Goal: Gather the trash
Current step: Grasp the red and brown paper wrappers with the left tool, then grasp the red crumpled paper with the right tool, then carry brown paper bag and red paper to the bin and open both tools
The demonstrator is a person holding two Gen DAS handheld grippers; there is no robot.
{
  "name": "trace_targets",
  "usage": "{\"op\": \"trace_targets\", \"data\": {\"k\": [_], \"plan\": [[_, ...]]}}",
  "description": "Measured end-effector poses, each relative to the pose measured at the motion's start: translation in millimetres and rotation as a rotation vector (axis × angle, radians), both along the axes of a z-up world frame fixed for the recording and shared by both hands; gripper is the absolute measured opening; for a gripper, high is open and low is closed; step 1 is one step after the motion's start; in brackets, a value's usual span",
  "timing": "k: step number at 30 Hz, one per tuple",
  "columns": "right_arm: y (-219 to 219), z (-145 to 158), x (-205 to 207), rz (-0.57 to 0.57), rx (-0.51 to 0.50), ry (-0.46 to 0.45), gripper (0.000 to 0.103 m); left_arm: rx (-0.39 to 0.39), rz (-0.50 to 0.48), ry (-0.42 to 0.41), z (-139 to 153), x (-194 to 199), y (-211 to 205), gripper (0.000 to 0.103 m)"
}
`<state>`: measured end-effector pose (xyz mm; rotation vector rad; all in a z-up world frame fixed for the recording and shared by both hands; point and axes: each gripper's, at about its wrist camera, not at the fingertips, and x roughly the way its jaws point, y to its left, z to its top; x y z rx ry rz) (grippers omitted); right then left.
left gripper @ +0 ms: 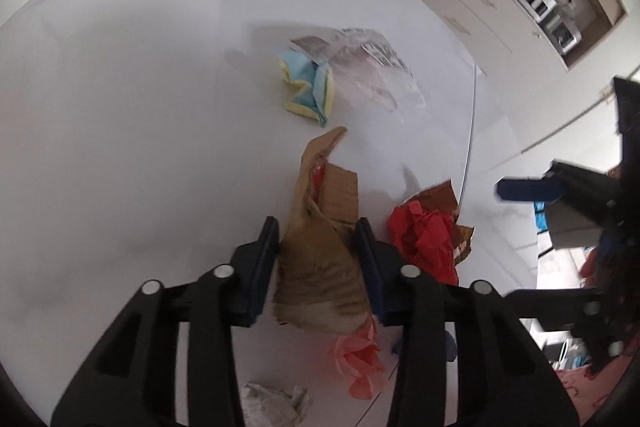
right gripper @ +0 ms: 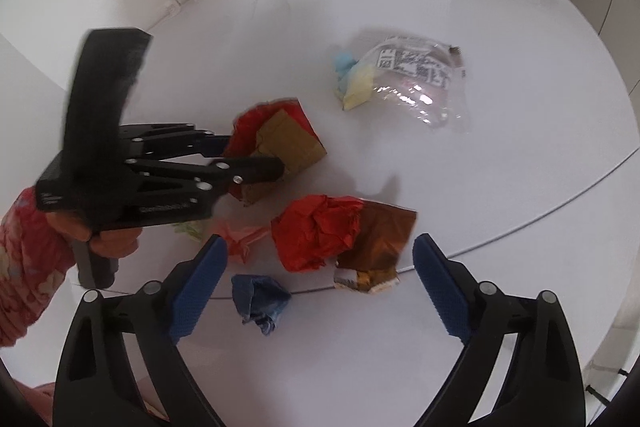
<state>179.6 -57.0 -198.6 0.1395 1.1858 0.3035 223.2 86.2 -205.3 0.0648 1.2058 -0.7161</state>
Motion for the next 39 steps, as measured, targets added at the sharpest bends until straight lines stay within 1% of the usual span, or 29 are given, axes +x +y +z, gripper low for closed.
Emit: {"op": "trace_targets", "data": {"k": [2,5,10,11,12,14,15,16,21,25,26,29,30,31,33,35,37,38,39], "plan": [[2.8,-7.1,6.7,-0.001,-0.002,0.012,0.087,-0.008,0.029,-0.004,2.1,0.5,6.1,0.036],[9.9,-21.3,18.9,-0.002,-0.041,0.047,0.082,-0.027,0.063,-0.009,7.5,0.9,12.6,0.036],[22.8,-29.5,25.9,0.012,-0.081,0.07,0.06,-0.044,0.126,-0.049,26.9,-7.9,25.4,0.036],[24.3,-28.0,26.0,0.016,-0.084,0.064,0.051,-0.047,0.142,-0.066,33.8,-11.8,28.5,0.036],[26.0,-25.7,26.5,0.024,-0.07,0.064,0.044,-0.053,0.151,-0.077,39.1,-16.4,30.3,0.036],[27.3,-21.9,26.9,0.022,-0.064,0.058,0.041,-0.061,0.18,-0.101,52.3,-24.7,31.3,0.036],[27.4,-20.9,26.7,0.023,-0.059,0.055,0.035,-0.065,0.192,-0.111,55.6,-28.1,35.0,0.036],[26.7,-18.6,27.0,0.022,-0.048,0.053,0.032,-0.069,0.202,-0.118,59.5,-28.4,38.8,0.036],[13.6,-1.9,19.4,-0.026,0.05,0.012,0.031,-0.087,0.246,-0.148,74.7,-42.5,42.0,0.036],[5.9,11.4,9.7,-0.051,0.083,-0.028,0.031,-0.086,0.265,-0.147,80.2,-53.0,42.9,0.036],[0.8,19.0,4.6,-0.065,0.101,-0.043,0.031,-0.083,0.265,-0.152,82.8,-58.3,46.9,0.036],[-19.5,41.4,-18.0,-0.112,0.172,-0.079,0.031,-0.068,0.244,-0.173,92.2,-70.0,38.3,0.036],[-32.2,53.4,-32.4,-0.133,0.194,-0.1,0.031,-0.072,0.227,-0.177,97.4,-76.9,33.0,0.036],[-43.6,62.3,-45.1,-0.15,0.193,-0.115,0.031,-0.077,0.214,-0.179,100.7,-81.8,26.5,0.036],[-71.6,78.2,-81.4,-0.198,0.153,-0.137,0.031,-0.087,0.169,-0.187,109.1,-98.9,11.4,0.036],[-99.7,82.7,-119.9,-0.263,0.073,-0.128,0.031,-0.096,0.127,-0.184,112.9,-112.9,-7.1,0.036],[-124.6,75.3,-150.0,-0.325,0.004,-0.099,0.032,-0.121,0.072,-0.158,114.2,-135.0,-30.2,0.036],[-143.9,64.2,-171.2,-0.377,-0.033,-0.067,0.033,-0.132,0.051,-0.143,113.8,-142.6,-39.9,0.036],[-154.7,55.0,-182.0,-0.411,-0.043,-0.044,0.033,-0.145,0.02,-0.123,112.6,-153.0,-54.9,0.036]]}}
